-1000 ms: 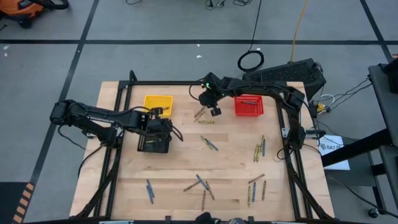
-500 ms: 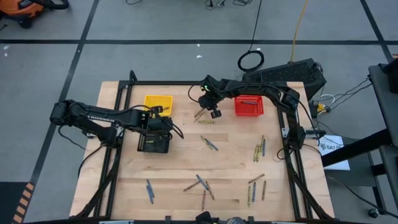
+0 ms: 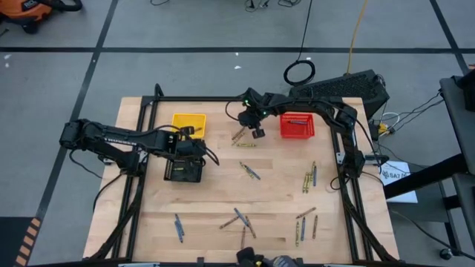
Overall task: Sort crayons
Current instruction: Put the brown crayon into the yellow bin
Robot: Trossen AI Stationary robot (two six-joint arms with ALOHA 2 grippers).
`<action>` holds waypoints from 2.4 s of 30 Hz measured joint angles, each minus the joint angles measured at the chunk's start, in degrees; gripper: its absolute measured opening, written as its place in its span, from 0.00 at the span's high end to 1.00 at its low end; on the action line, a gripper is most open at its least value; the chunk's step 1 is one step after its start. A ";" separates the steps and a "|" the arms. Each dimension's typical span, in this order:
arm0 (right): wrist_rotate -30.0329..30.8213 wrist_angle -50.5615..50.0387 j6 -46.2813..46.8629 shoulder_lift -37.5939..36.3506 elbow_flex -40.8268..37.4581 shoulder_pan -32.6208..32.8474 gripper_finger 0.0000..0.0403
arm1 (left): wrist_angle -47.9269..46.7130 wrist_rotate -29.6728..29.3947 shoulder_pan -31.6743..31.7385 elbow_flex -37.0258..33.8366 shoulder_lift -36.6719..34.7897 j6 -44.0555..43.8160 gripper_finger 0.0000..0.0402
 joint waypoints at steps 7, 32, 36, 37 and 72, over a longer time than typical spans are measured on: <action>-0.90 -0.36 -0.47 0.00 0.00 -1.06 0.82 | 0.02 0.00 0.00 0.00 0.00 0.00 0.82; -5.84 2.30 -0.52 4.15 0.68 -1.50 0.82 | 2.36 0.00 0.00 0.01 0.00 1.88 0.82; -5.94 2.54 -0.87 4.15 0.92 -1.50 0.82 | 2.36 0.00 0.00 0.02 0.00 1.86 0.82; -5.96 2.21 -0.87 4.15 0.92 -1.50 0.82 | 2.36 0.00 0.00 0.02 0.00 1.84 0.82; 0.32 -5.73 -3.04 4.11 5.78 -1.14 0.82 | 2.37 0.00 0.00 0.02 0.00 1.99 0.82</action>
